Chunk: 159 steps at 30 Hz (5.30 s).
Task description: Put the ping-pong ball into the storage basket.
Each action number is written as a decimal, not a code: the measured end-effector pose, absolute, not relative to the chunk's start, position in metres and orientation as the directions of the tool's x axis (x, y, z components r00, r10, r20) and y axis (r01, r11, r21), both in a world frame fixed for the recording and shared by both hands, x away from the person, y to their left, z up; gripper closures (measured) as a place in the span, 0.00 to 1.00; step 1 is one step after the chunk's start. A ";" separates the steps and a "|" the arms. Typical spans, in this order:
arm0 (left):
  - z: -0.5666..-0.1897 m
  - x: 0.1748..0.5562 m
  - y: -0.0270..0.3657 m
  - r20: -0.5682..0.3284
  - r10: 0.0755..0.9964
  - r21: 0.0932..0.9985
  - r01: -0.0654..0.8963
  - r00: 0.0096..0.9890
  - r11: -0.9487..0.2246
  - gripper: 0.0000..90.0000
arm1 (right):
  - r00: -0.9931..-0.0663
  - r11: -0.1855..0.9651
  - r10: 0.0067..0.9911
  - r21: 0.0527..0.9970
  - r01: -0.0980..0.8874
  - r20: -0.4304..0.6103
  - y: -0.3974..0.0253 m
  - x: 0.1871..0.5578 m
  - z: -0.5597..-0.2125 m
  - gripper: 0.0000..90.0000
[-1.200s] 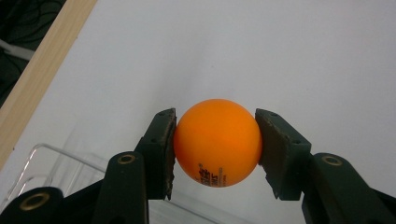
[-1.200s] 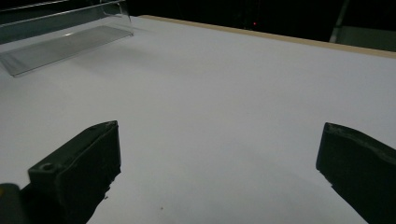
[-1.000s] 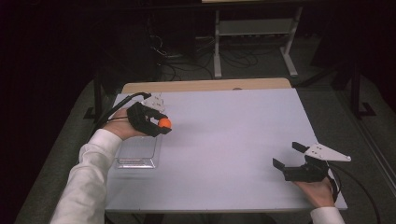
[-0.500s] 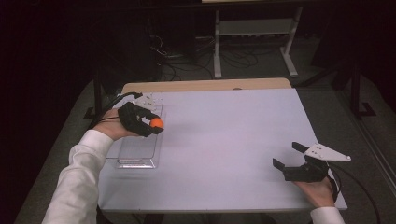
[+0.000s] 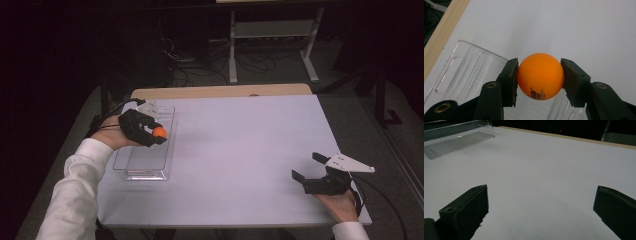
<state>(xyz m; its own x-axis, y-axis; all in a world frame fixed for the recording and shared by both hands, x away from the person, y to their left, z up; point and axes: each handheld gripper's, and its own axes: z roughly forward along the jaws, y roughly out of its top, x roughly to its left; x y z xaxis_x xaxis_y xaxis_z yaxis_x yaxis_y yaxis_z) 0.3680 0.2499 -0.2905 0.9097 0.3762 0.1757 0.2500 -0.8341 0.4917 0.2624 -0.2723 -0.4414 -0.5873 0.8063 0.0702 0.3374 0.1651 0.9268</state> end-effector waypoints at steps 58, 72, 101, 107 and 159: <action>-0.316 0.371 0.257 0.146 0.326 0.287 0.275 0.934 -0.918 0.56 | -0.590 0.176 0.804 0.920 0.349 0.071 -0.272 0.263 -0.443 0.00; -0.330 0.374 0.259 0.138 0.325 0.267 0.281 0.936 -0.922 0.56 | -0.591 0.181 0.804 0.919 0.351 0.067 -0.273 0.263 -0.443 0.00; -0.365 0.376 0.254 0.090 0.320 0.243 0.291 0.943 -0.925 0.56 | -0.594 0.193 0.802 0.915 0.353 0.060 -0.272 0.264 -0.444 0.00; -0.371 0.376 0.252 0.080 0.319 0.231 0.293 0.945 -0.928 0.56 | -0.594 0.193 0.802 0.915 0.354 0.061 -0.272 0.263 -0.444 0.00; -0.362 0.381 0.269 0.067 0.438 0.328 0.394 0.897 -0.858 0.17 | -0.597 0.199 0.800 0.914 0.354 0.057 -0.271 0.263 -0.443 0.00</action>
